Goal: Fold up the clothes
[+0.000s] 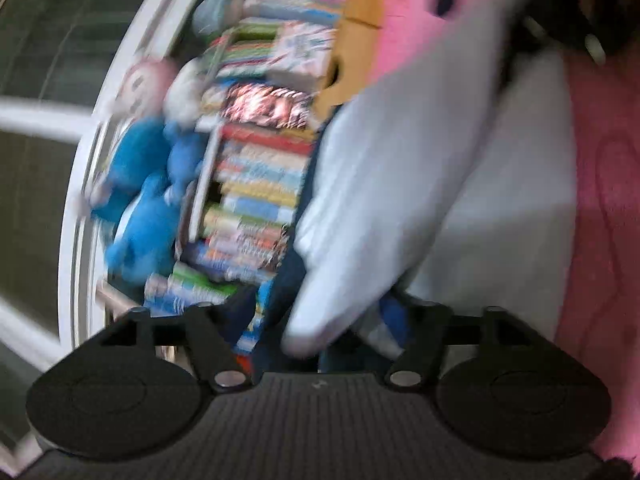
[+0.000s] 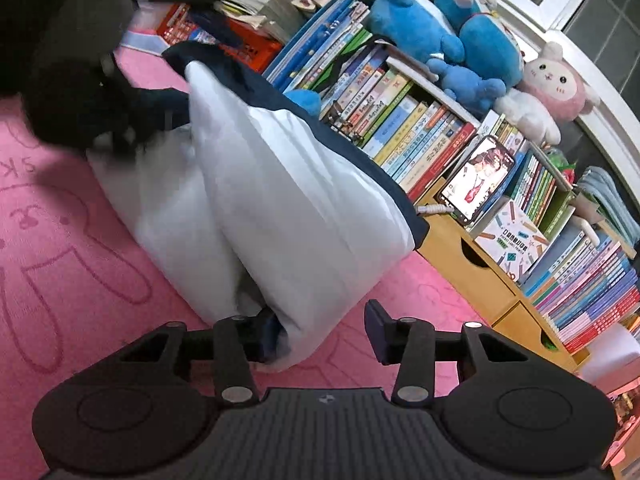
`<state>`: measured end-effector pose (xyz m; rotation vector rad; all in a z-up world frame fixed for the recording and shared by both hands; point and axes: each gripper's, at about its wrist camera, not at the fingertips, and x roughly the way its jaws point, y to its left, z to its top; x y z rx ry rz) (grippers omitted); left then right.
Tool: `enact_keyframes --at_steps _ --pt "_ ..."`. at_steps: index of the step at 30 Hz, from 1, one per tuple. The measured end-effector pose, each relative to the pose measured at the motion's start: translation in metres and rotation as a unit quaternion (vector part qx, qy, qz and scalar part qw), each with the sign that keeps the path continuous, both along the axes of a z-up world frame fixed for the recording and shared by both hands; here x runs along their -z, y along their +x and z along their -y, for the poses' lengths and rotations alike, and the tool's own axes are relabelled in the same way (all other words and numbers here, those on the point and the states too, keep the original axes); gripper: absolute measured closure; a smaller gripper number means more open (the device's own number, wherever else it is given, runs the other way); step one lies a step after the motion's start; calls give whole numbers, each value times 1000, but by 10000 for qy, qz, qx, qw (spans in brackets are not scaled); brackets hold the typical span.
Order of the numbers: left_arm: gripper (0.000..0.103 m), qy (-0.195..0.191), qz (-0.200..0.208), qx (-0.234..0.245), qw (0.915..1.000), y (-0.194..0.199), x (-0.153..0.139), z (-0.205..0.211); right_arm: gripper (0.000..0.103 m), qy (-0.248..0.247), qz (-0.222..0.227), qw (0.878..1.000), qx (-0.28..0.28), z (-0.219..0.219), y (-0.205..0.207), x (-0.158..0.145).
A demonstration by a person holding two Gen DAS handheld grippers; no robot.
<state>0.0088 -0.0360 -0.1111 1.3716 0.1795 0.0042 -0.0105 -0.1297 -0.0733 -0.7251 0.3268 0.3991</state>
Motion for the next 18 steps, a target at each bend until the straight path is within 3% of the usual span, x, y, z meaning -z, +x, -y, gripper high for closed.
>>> enact_keyframes --at_steps 1,2,3,6,10,13,18 --pt "68 97 -100 -24 9999 6 3 3 58 -4 -8 10000 4 0 0 0" --pt "90 2 -91 -63 9999 6 -3 2 58 8 -27 10000 7 0 1 0" --pt "94 -93 -83 -102 9999 6 -9 0 58 27 -48 10000 10 1 1 -1" --pt "95 -377 -57 -220 9990 7 -26 -3 58 162 -156 9997 4 4 4 -4" --pt "94 -855 56 -128 9962 -38 -60 -16 56 505 -327 9982 -17 12 4 -10" --pt "94 -1051 -214 -261 9939 -61 -46 -27 49 848 -591 9946 34 21 8 -16" --pt "94 -799 -643 -582 9930 -62 -5 -42 46 1290 -1109 9853 137 32 19 -21"
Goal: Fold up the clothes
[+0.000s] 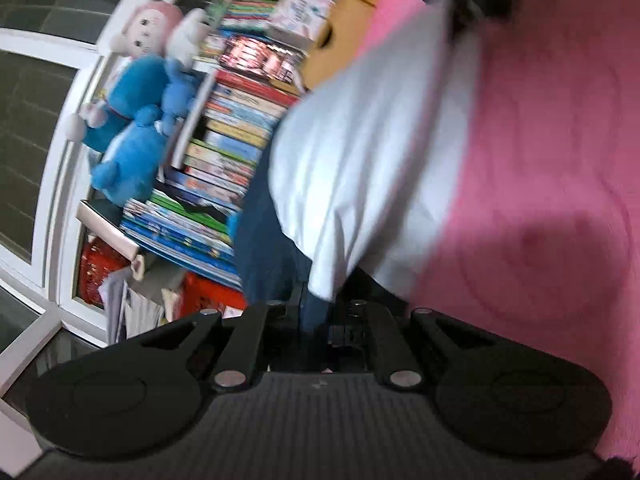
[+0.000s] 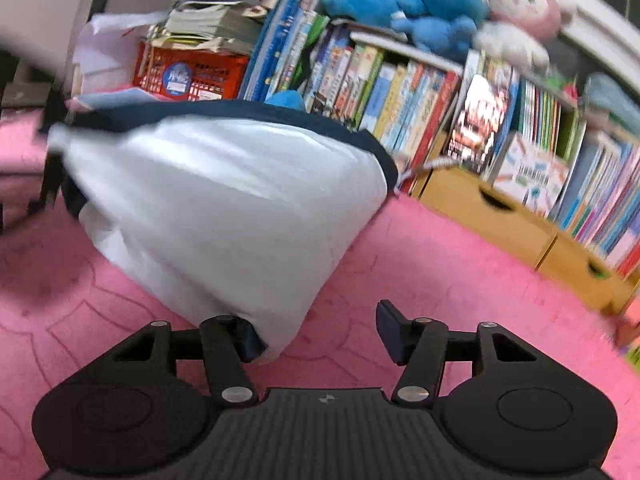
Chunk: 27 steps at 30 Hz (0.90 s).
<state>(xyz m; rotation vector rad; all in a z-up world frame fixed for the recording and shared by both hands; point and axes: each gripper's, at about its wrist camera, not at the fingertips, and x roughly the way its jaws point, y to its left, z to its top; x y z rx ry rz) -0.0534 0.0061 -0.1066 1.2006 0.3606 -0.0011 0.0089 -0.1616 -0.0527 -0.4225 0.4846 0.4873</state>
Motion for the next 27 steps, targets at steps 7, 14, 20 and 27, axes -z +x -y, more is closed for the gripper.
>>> enact_keyframes --at_steps 7,14,20,27 --pt "90 55 -195 -62 9998 3 -3 -14 44 -67 -5 10000 -30 -1 -4 2" --pt "88 410 -428 -173 9981 -6 -4 -36 47 -176 91 9995 -236 -6 -8 2" --pt "89 -86 -636 -1643 9843 -6 -27 -106 65 -31 -70 9995 -310 -2 -5 1" --pt "79 -1062 -163 -594 9924 -44 -76 -61 66 -24 -72 9994 -340 -3 -6 3"
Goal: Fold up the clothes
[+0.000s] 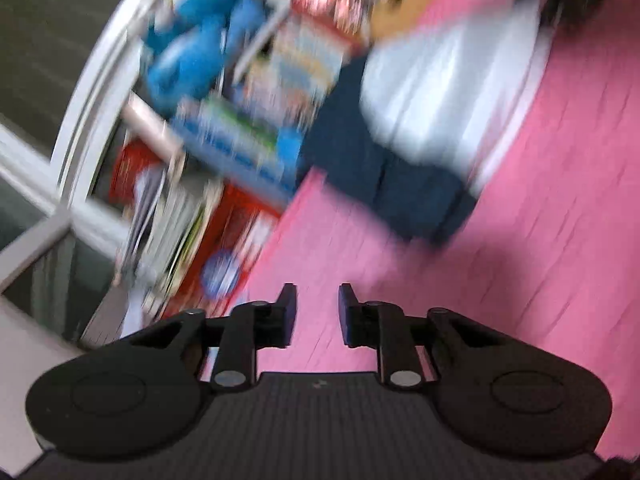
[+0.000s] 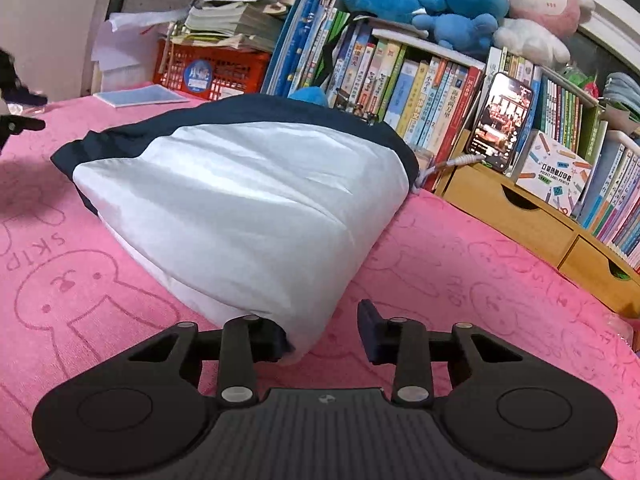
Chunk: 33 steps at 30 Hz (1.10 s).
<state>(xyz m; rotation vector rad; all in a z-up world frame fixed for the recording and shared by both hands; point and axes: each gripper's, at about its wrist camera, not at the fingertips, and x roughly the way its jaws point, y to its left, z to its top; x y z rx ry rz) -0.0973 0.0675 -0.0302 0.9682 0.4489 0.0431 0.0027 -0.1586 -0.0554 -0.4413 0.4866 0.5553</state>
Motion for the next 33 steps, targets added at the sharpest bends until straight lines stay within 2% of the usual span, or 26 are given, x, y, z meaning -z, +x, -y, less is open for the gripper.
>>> enact_keyframes --at_steps 2,5,7,10,12,14,15,18,20,24,33 --pt "73 -293 136 460 9984 -1 -8 28 66 12 -9 10000 -8 0 0 0" --pt "73 -702 194 903 9932 17 -12 68 66 16 -15 10000 -10 0 1 0" --pt "72 -855 237 980 9912 38 -6 93 66 22 -14 10000 -17 0 1 1" --pt "74 -935 16 703 9931 71 6 105 66 55 -50 10000 4 2 3 1" --pt "74 -770 -65 515 9957 84 20 93 66 113 -121 9998 65 5 5 1" --pt "74 -680 -22 406 9969 81 23 75 65 187 -209 9995 129 9 7 1" --pt "74 -616 -118 193 9978 79 24 66 64 202 -231 9994 143 11 6 1" --pt "74 -643 -174 -119 9977 62 27 28 63 187 -209 9995 161 13 3 0" --pt "74 -847 -176 -178 9961 53 24 14 62 140 -148 9997 151 12 1 0" --pt "74 -420 -159 -13 9990 48 26 20 62 -13 -20 9999 140 8 -4 0" --pt "73 -996 -490 -81 9938 37 10 -5 62 -28 -25 10000 74 6 -5 -1"
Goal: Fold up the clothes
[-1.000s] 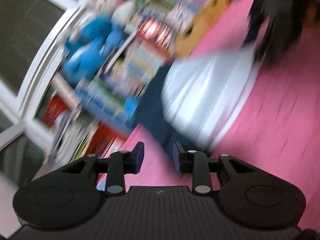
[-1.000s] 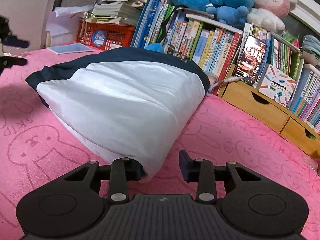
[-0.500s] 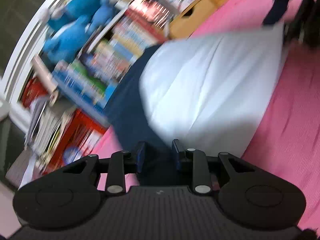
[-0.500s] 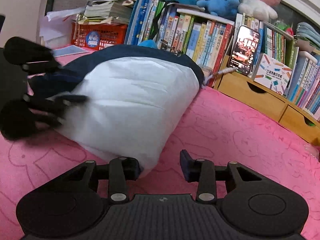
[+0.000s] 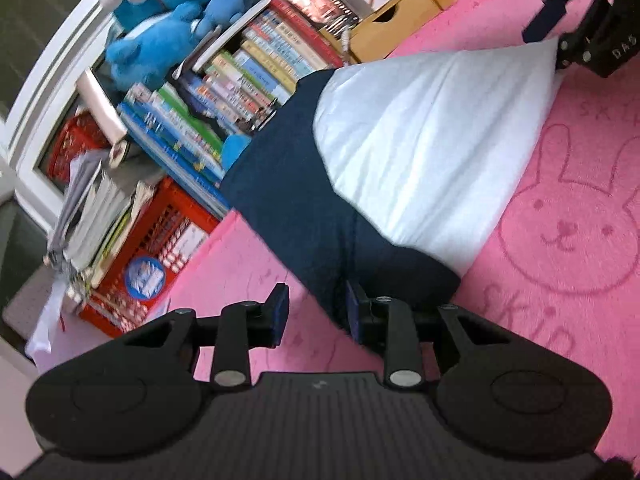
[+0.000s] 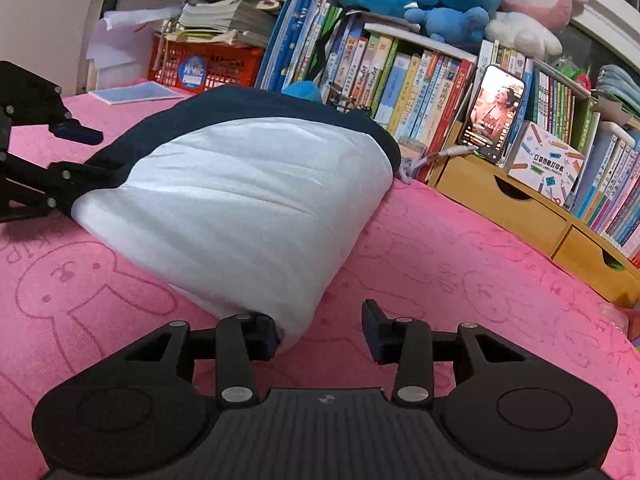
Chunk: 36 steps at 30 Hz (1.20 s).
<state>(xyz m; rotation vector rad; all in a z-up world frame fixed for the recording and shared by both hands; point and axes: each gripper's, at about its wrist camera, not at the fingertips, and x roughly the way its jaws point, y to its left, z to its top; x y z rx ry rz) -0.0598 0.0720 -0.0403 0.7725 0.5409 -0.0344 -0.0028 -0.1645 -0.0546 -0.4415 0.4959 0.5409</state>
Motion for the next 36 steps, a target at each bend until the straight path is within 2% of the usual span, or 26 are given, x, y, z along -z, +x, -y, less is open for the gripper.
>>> enact_keyframes --at_steps 2,4,5,7,8,10,12,15,17,19,22,24,25,27,30,32,36 --pt "72 -162 -204 -302 9992 0 -3 -12 62 8 -8 10000 -4 0 0 -1" --pt "74 186 -184 -1078 9938 2 9 -41 62 43 -56 10000 57 2 3 -1" --pt "74 198 -163 -1366 9903 2 12 -56 62 62 -83 9999 92 3 4 -1" --pt "74 -283 -279 -1701 9846 -2 3 -78 62 137 -167 9997 104 5 7 -2" --pt "74 -542 -279 -1720 9832 -3 -4 -83 62 126 -160 9997 101 5 7 -3" --pt "74 -854 -78 -1498 9850 -6 -21 -77 62 32 -74 9999 95 2 4 -3" --pt "73 -953 129 -1082 9895 -2 -37 -59 62 -116 66 9999 95 -3 0 -2" --pt "73 -1204 237 -184 9923 17 -63 -8 63 -317 247 9992 64 -9 -5 0" --pt "73 -1342 105 418 9900 37 -73 40 66 -428 338 9985 24 -12 -8 1" --pt "73 -1354 -216 974 9858 61 -73 86 77 -500 364 9981 -79 -15 -10 2" --pt "73 -884 -711 1461 9827 95 -48 147 80 -599 418 9972 -158 -18 -12 3" --pt "76 -636 -1085 1424 9818 124 -22 166 80 -605 420 9972 -161 -18 -12 3" --pt "76 -538 -1110 1357 9830 142 -11 171 80 -584 389 9974 -163 -17 -11 3" --pt "75 -639 -1160 1109 9850 173 -2 170 81 -470 276 9984 -158 -14 -7 1" --pt "75 -816 -1047 592 9894 219 -1 159 82 -289 93 9994 -174 -8 -1 -2" --pt "73 -783 -993 377 9913 244 1 154 82 -198 1 9996 -178 -4 2 -4" --pt "71 -761 -776 -32 9941 274 -3 145 82 -89 -112 9997 -188 0 6 -7"
